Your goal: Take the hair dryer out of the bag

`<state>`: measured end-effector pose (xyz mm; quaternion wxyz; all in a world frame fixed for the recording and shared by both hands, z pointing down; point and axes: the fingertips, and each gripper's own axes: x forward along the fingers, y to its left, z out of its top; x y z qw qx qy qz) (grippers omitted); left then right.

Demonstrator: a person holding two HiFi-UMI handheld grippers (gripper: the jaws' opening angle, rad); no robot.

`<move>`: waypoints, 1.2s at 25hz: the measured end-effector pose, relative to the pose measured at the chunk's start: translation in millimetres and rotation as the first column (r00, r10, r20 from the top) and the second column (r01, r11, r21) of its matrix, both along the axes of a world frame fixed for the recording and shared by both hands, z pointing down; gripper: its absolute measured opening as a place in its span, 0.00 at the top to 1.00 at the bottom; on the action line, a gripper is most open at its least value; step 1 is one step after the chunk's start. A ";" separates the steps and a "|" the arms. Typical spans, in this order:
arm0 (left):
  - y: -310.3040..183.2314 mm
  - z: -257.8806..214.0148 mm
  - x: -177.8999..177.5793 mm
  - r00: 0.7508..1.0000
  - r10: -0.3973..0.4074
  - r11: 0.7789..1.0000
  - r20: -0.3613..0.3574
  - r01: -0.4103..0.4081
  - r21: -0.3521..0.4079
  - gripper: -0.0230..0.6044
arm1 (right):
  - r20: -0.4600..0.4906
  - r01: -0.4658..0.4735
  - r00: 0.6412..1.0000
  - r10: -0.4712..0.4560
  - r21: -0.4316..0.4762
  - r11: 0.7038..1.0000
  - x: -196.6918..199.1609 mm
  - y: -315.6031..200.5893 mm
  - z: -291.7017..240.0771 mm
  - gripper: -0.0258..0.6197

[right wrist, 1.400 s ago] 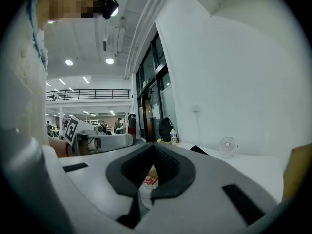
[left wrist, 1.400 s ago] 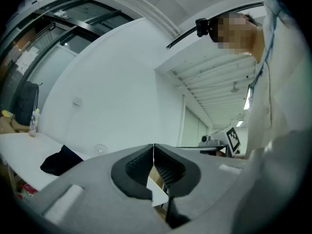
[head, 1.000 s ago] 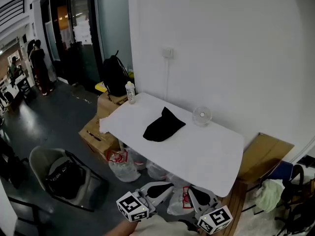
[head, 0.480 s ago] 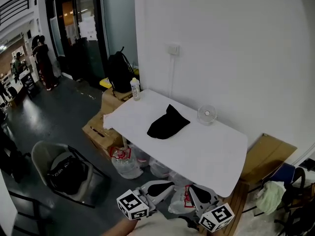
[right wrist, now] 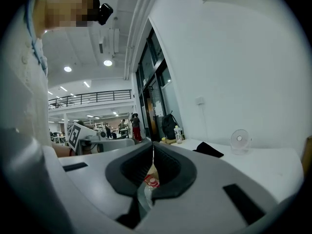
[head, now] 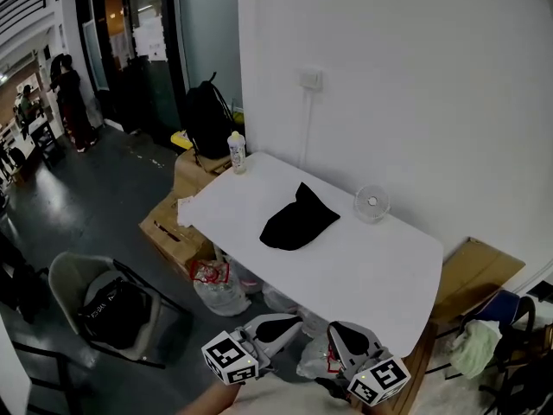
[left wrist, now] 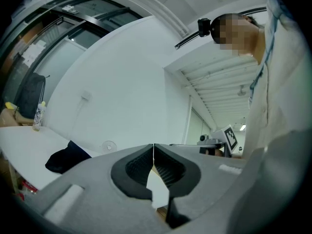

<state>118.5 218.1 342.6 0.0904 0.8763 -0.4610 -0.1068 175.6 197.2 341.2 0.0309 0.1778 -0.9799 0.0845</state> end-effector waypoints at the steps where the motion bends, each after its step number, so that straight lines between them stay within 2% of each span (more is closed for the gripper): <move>1: -9.2 2.3 -8.4 1.000 0.011 1.000 -0.002 -0.011 -0.002 0.95 | 0.000 -0.006 1.000 0.006 0.001 1.000 -8.6 -8.5 0.8 0.93; 6: -61.7 8.6 -52.8 0.996 0.085 0.996 0.016 -0.085 -0.015 0.95 | 0.013 -0.058 0.998 0.058 0.003 0.998 -53.6 -60.7 1.9 0.93; 14: -130.8 29.3 -129.3 0.987 0.154 0.987 0.037 -0.152 -0.055 0.95 | -0.004 -0.152 0.988 0.152 -0.031 0.988 -121.9 -132.2 21.1 0.93; 23: -164.9 51.2 -207.9 0.978 0.208 0.973 0.024 -0.204 -0.106 0.95 | -0.046 -0.250 0.968 0.247 -0.059 0.967 -189.0 -166.8 35.2 0.93; 30: -180.0 62.3 -240.5 0.959 0.282 0.953 0.039 -0.275 -0.126 0.95 | -0.052 -0.320 0.947 0.318 -0.044 0.946 -226.4 -183.3 36.3 0.93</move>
